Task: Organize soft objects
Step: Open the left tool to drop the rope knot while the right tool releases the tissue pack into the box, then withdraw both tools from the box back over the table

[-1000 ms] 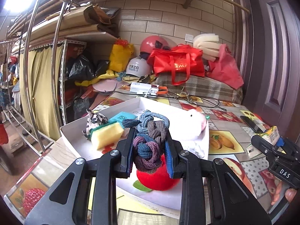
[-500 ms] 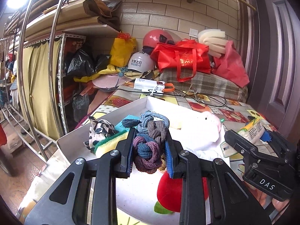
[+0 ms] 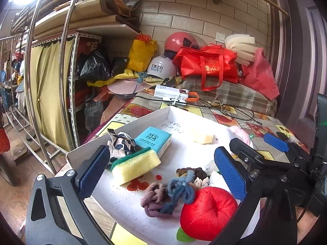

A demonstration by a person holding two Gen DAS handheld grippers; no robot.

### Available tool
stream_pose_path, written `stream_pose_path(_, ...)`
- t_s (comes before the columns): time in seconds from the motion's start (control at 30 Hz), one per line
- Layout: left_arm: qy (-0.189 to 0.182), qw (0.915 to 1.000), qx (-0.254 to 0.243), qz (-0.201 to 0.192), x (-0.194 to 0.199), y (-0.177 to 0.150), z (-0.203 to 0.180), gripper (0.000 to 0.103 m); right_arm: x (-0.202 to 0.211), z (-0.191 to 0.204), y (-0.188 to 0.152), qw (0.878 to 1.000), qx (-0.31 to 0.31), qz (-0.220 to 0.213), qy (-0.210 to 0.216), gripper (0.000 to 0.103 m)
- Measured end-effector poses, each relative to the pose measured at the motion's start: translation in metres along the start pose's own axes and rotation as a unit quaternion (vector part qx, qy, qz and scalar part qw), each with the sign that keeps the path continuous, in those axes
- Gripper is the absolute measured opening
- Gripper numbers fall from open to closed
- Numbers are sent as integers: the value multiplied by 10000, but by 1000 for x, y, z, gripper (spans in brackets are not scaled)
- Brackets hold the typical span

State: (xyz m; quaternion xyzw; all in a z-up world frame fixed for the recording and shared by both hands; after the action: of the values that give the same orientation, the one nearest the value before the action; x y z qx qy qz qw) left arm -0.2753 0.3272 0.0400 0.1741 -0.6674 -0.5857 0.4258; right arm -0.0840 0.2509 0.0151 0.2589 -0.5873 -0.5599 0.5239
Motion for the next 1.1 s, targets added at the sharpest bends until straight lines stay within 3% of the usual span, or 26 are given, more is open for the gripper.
stream_pose_path(0.1,23,10000,-39,-51,7,-1,-3,103,18,-4,2,9989,-97,-448,58,103)
stream_pose_path(0.3,-360,9991,-225,-48,35,-8,-38,103,50,-25,-4,9987,-91,-490,-98,103)
stream_pose_path(0.47,-529,9951,-833,-32,47,-8,-86,103,78,-65,-8,9977,-389,-465,-308,103)
stream_pose_path(0.8,-1113,9881,-1023,299,46,-9,-153,103,126,-138,-15,9912,-963,-397,-813,103)
stream_pose_path(1.1,-847,9858,-1362,486,44,-11,-181,103,146,-170,-19,9841,-1425,-419,-979,103)
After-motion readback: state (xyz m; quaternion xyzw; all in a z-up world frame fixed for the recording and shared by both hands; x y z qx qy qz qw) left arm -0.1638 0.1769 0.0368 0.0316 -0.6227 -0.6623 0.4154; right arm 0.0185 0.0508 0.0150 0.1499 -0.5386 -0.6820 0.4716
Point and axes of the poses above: each gripper's, at about its wrist camera, not at the fingertips, and x roughly against the way its jaws point, z to its left, y to its top, the point moved 2 cm from there along -x, roughly the way its jaws point, and after that the axes turned 14 degrees about -x, right-handed, at the moved point
